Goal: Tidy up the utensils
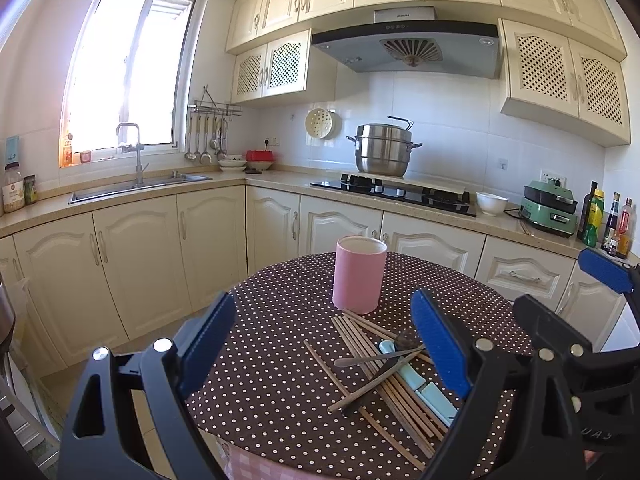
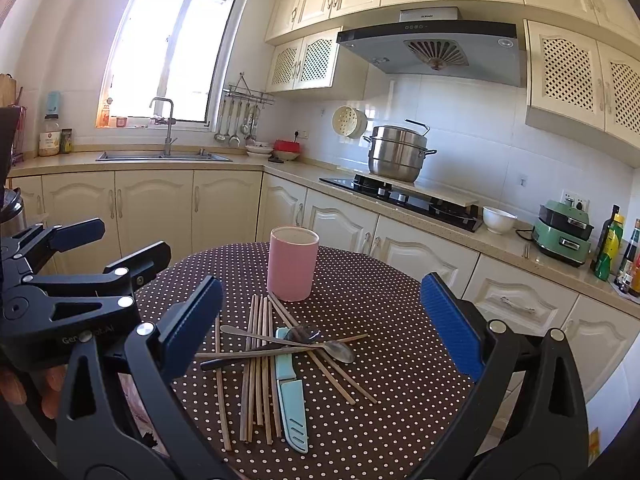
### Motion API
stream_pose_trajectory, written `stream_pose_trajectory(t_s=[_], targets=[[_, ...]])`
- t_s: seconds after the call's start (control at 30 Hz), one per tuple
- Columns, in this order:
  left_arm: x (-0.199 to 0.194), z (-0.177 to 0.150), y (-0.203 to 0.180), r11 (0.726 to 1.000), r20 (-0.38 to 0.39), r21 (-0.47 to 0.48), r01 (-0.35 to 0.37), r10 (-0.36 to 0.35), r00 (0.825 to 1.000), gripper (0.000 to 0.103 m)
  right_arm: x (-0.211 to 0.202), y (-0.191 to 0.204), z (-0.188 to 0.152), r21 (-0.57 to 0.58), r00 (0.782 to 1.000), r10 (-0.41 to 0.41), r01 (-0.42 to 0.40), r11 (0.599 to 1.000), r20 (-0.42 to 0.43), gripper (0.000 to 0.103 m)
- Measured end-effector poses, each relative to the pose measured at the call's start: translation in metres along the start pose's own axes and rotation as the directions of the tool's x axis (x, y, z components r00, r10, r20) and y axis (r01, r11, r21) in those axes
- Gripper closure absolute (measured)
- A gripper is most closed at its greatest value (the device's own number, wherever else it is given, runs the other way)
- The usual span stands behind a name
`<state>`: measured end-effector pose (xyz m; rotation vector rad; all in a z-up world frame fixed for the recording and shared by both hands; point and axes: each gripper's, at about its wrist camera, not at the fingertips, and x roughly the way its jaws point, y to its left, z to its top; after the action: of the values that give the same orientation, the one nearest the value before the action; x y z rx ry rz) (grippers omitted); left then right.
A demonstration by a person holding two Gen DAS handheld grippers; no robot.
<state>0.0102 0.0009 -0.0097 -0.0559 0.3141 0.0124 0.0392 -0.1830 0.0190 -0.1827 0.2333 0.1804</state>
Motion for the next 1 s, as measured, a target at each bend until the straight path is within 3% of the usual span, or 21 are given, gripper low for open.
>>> stream_pose_trajectory(t_s=[0.27, 0.3, 0.7, 1.0], targets=[[0.009, 0.002, 0.002, 1.0, -0.034, -0.008, 0.003, -0.003, 0.999, 0.015, 0.008, -0.002, -0.003, 0.007, 1.0, 0.01, -0.01, 1.0, -0.012, 0.006], [0.011, 0.001, 0.0, 1.0, -0.067, -0.002, 0.0, 0.0, 0.998, 0.015, 0.008, -0.003, -0.004, 0.007, 1.0, 0.012, -0.011, 1.0, -0.013, 0.006], [0.025, 0.002, -0.012, 0.999, -0.093, 0.033, -0.003, 0.006, 0.996, 0.015, 0.018, -0.01, -0.009, -0.002, 0.998, 0.031, -0.031, 1.0, -0.046, 0.006], [0.05, -0.004, -0.028, 0.994, -0.19, 0.032, 0.108, -0.1, 0.977, 0.015, 0.03, -0.037, -0.021, 0.052, 0.988, 0.085, -0.079, 0.996, -0.129, 0.006]])
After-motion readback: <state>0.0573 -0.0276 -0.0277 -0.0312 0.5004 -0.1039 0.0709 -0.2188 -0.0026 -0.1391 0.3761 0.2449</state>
